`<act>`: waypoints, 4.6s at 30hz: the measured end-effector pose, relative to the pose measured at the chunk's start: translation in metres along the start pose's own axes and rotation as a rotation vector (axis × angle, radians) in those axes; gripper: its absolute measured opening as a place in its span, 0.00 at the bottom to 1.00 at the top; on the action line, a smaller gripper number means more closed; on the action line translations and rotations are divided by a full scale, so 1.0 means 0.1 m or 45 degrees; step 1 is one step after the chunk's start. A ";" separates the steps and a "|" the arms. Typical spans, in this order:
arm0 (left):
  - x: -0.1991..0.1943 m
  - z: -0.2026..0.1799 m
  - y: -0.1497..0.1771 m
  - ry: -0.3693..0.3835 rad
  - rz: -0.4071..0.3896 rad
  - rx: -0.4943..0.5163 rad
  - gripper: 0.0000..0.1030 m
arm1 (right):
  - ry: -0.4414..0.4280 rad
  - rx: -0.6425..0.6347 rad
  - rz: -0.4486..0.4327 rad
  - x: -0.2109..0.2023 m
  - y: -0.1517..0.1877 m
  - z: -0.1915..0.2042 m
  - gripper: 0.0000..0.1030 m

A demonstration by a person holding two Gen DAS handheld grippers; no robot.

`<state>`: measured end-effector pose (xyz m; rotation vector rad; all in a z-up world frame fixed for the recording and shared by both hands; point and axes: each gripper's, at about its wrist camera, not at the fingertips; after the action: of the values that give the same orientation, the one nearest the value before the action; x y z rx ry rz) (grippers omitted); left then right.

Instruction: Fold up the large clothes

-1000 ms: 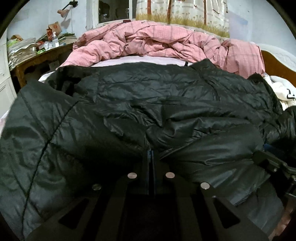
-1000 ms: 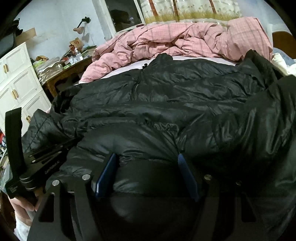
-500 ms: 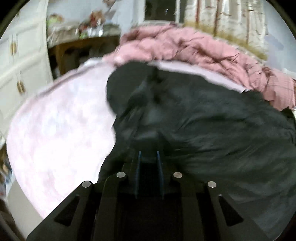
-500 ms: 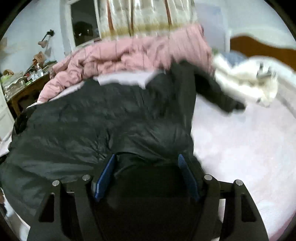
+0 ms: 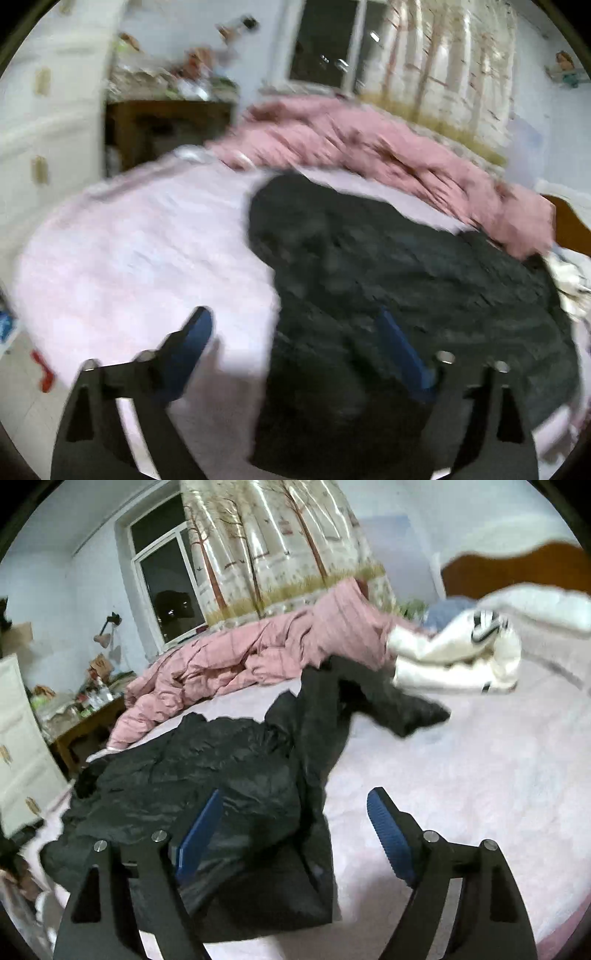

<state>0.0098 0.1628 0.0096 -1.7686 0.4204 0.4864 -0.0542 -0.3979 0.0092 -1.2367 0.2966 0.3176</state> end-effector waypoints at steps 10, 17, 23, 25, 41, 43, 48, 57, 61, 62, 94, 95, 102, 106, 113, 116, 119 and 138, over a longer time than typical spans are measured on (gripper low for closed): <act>0.01 -0.22 0.20 0.014 0.068 0.096 0.02 | -0.018 -0.132 0.158 0.29 0.32 0.17 0.00; -0.65 -0.22 0.12 0.011 -0.157 0.193 0.02 | 0.125 -0.090 -0.077 -0.46 0.11 -0.01 0.00; -0.45 -0.14 0.42 -0.038 0.020 0.185 0.07 | -0.082 -0.101 0.025 -0.31 0.16 0.12 0.54; -0.31 -0.08 0.40 -0.029 0.092 0.130 0.15 | -0.128 -0.103 0.065 -0.12 0.13 0.20 0.88; 0.03 -0.36 0.24 -0.085 0.163 0.205 0.00 | -0.207 0.073 0.146 0.46 0.27 0.24 0.04; -0.18 -0.24 0.18 -0.078 0.046 0.155 0.00 | -0.126 -0.038 0.054 0.16 0.27 0.35 0.04; -0.58 -0.03 0.13 -0.182 -0.079 0.107 0.00 | -0.038 -0.120 0.053 -0.35 0.28 0.46 0.04; -0.44 -0.02 0.35 -0.113 0.010 0.106 0.00 | 0.107 -0.233 0.360 0.12 0.64 0.41 0.09; -0.66 -0.31 0.07 -0.033 -0.132 0.167 0.00 | 0.220 -0.207 0.307 0.03 0.46 0.47 0.24; -0.67 -0.41 -0.01 -0.006 -0.143 0.184 0.00 | 0.235 -0.190 0.266 -0.02 0.41 0.51 0.24; 0.13 -1.41 0.88 0.290 0.176 0.292 0.03 | -0.070 -0.330 0.159 0.46 1.08 1.53 0.56; 0.13 -1.40 0.88 0.284 0.172 0.288 0.03 | -0.062 -0.360 0.126 0.43 1.14 1.51 0.56; -0.16 -1.27 0.59 0.225 0.007 0.295 0.06 | -0.009 -0.383 -0.006 0.16 0.83 1.45 0.56; -0.02 -0.83 0.34 0.052 0.035 0.133 0.09 | 0.098 -0.347 -0.029 0.13 0.63 1.22 0.56; 0.04 -0.52 0.63 -0.045 0.163 0.294 0.03 | 0.181 -0.296 0.084 0.17 0.88 0.76 0.55; -0.02 -0.49 0.65 -0.037 0.186 0.268 0.03 | 0.209 -0.316 0.081 0.08 0.93 0.79 0.55; -0.08 -0.48 0.56 -0.039 0.165 0.241 0.03 | 0.202 -0.266 0.091 -0.03 0.87 0.79 0.55; 0.14 -0.77 -1.47 -0.040 -0.190 0.055 0.57 | -0.320 -0.275 0.264 0.45 -0.92 2.01 0.55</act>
<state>0.1064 0.1233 0.1398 -1.7336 0.2720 0.3960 0.0333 -0.2299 0.1318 -1.3638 0.1761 0.6928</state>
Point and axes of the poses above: each gripper's, at about its wrist camera, not at the fingertips, and x roughly the way its jaws point, z to its left, y to its underside, and after that the axes turned 2 degrees about -z, right-handed
